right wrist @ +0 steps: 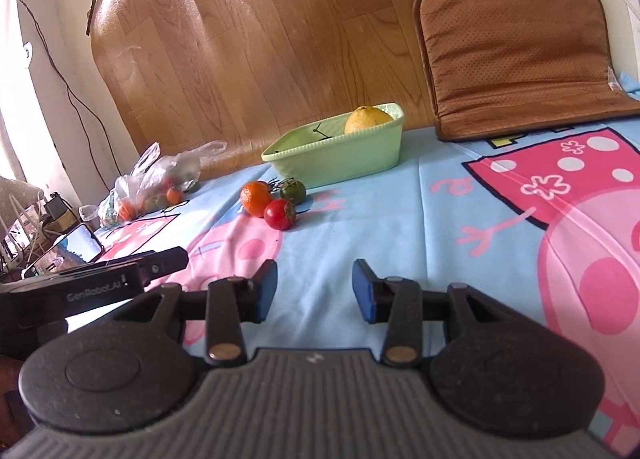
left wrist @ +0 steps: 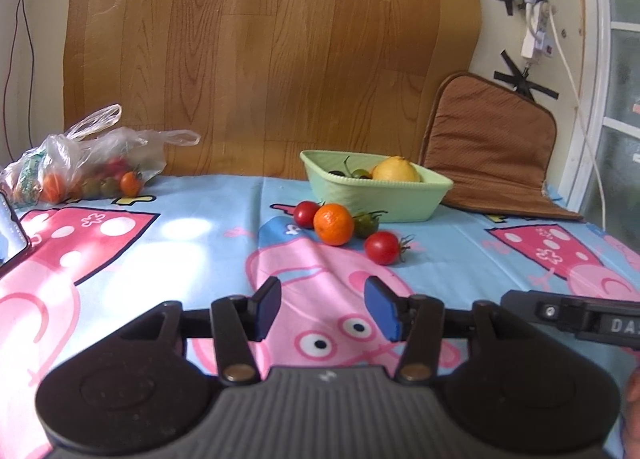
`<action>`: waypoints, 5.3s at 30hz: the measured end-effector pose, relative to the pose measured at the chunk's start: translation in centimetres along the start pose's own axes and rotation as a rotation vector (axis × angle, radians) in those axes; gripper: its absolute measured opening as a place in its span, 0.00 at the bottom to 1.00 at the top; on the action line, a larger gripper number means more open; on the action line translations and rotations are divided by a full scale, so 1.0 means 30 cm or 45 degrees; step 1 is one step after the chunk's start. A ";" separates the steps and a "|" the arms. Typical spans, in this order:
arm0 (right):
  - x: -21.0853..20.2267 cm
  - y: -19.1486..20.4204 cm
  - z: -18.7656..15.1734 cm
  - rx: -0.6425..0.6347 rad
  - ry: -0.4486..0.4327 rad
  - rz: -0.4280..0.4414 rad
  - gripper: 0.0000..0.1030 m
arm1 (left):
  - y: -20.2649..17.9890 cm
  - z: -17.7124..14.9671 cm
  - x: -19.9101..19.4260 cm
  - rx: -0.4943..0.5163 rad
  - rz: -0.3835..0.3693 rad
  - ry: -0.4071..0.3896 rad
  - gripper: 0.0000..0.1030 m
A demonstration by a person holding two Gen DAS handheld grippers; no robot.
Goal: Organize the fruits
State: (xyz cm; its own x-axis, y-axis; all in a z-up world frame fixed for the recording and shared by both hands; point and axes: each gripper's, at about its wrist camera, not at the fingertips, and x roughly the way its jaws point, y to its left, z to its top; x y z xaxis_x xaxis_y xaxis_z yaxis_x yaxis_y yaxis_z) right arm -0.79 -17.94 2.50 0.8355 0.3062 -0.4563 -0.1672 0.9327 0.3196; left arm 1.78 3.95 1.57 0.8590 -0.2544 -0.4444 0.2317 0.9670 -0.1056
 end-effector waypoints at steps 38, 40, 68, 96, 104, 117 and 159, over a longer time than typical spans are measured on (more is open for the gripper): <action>0.034 -0.033 0.015 0.125 0.027 -0.176 0.44 | -0.073 -0.027 -0.106 0.127 -0.104 -0.232 1.00; 0.035 -0.033 0.015 0.122 0.029 -0.168 0.44 | -0.090 -0.031 -0.118 0.163 -0.064 -0.263 1.00; -0.024 -0.025 0.016 0.045 -0.075 0.097 0.57 | -0.119 -0.038 -0.135 0.195 0.187 -0.336 1.00; 0.001 0.018 0.010 -0.051 -0.008 0.019 0.57 | 0.065 0.001 -0.140 0.036 0.137 -0.232 1.00; 0.071 0.071 0.039 -0.128 0.121 0.118 0.59 | 0.182 0.118 -0.107 0.021 -0.035 -0.131 0.87; 0.328 0.102 0.186 -0.230 0.212 0.059 0.58 | 0.078 0.244 0.254 0.074 -0.252 0.081 0.67; -0.101 0.058 -0.075 -0.369 0.158 -0.027 0.32 | -0.160 -0.095 -0.069 0.117 -0.259 0.187 0.42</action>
State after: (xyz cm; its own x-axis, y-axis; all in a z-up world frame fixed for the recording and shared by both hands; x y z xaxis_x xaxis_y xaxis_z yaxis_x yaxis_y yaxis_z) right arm -4.80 -16.81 2.59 0.7733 0.2901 -0.5638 -0.3073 0.9493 0.0670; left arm -2.41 -0.14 0.48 0.7163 -0.4326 -0.5475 0.4391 0.8893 -0.1282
